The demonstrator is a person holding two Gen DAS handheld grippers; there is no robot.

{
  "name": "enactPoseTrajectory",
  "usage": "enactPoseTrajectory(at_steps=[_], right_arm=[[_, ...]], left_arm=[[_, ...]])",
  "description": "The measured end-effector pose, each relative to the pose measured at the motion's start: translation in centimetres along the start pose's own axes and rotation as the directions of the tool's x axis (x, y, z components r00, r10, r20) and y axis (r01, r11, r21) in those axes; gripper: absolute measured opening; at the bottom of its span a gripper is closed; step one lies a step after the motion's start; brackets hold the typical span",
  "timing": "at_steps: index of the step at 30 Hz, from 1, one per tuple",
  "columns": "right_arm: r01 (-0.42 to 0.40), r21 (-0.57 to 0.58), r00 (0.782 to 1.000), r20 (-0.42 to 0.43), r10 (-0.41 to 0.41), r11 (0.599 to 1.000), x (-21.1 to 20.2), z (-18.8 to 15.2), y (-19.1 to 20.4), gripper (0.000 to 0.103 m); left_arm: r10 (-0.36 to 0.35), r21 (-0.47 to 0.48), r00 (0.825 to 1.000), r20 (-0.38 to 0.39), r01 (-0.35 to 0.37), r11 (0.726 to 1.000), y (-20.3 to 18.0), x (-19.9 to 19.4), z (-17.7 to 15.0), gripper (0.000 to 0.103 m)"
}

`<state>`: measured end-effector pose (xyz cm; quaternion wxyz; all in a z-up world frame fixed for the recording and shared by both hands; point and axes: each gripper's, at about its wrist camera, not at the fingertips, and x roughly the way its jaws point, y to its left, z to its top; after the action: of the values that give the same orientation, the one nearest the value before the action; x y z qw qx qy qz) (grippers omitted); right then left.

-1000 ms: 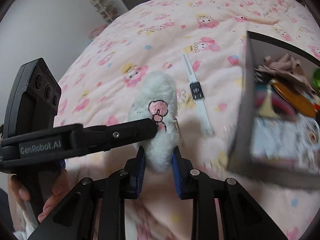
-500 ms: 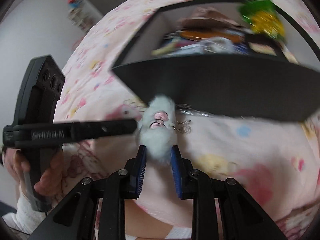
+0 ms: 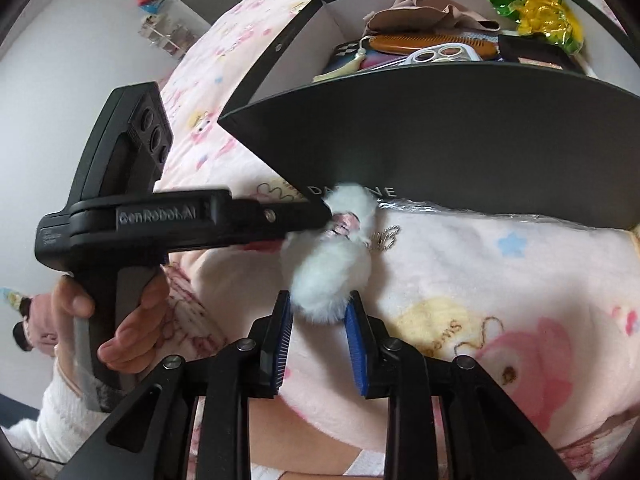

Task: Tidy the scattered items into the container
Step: 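Lift the plush toy with the left tool over the black box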

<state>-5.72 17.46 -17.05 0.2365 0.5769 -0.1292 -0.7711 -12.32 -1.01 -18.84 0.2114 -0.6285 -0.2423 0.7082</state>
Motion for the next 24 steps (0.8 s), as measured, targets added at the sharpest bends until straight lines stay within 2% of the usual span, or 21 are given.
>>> enactPoseTrajectory(at_steps=[3,7,8,10,11,13,16,18,21,24], right_arm=[[0.033,0.028,0.999,0.030,-0.034,0.999,-0.4,0.3,-0.4,0.023],[0.168,0.030,0.985,0.025,-0.168,0.985,-1.0,2.2,-0.8,0.023],[0.200,0.012,0.979,0.037,-0.201,0.980,-1.4,2.7,-0.7,0.023],[0.267,-0.019,0.961,0.078,-0.265,0.963,-2.6,3.5,-0.5,0.023],[0.280,-0.023,0.957,0.091,-0.277,0.960,-3.0,3.6,-0.7,0.024],[0.242,0.010,0.966,0.089,-0.241,0.970,-3.5,3.4,-1.7,0.024],[0.085,0.093,0.996,0.024,-0.088,0.992,-2.4,2.5,-3.2,0.024],[0.027,0.114,1.000,-0.005,-0.026,0.993,-1.6,2.6,-3.2,0.024],[0.017,0.091,1.000,-0.006,-0.016,0.996,-0.9,2.8,-2.5,0.025],[0.045,0.062,0.998,-0.036,-0.042,0.997,0.1,2.6,-2.1,0.025]], left_arm=[[-0.031,0.010,1.000,0.005,0.031,0.999,-0.1,-0.6,-0.5,0.032],[-0.049,0.005,0.999,0.005,0.049,0.999,-0.3,-0.6,-1.1,0.032],[-0.044,0.000,0.999,0.010,0.044,0.999,-0.2,-0.7,-1.1,0.033],[-0.040,-0.026,0.999,0.026,0.040,0.999,0.0,-0.9,-0.9,0.044],[-0.033,-0.043,0.999,0.039,0.035,0.998,0.2,-1.1,-0.8,0.046],[-0.008,-0.072,0.999,0.050,0.011,0.997,0.5,-1.0,-0.7,0.047],[-0.017,-0.089,0.999,0.029,0.020,0.996,0.6,-0.4,-0.2,0.047],[-0.019,-0.104,1.000,0.019,0.021,0.994,0.7,0.2,0.2,0.051],[-0.050,-0.153,0.999,-0.006,0.048,0.987,1.0,1.8,0.9,0.058],[-0.032,-0.144,0.998,-0.052,0.025,0.989,0.5,3.4,1.4,0.056]])
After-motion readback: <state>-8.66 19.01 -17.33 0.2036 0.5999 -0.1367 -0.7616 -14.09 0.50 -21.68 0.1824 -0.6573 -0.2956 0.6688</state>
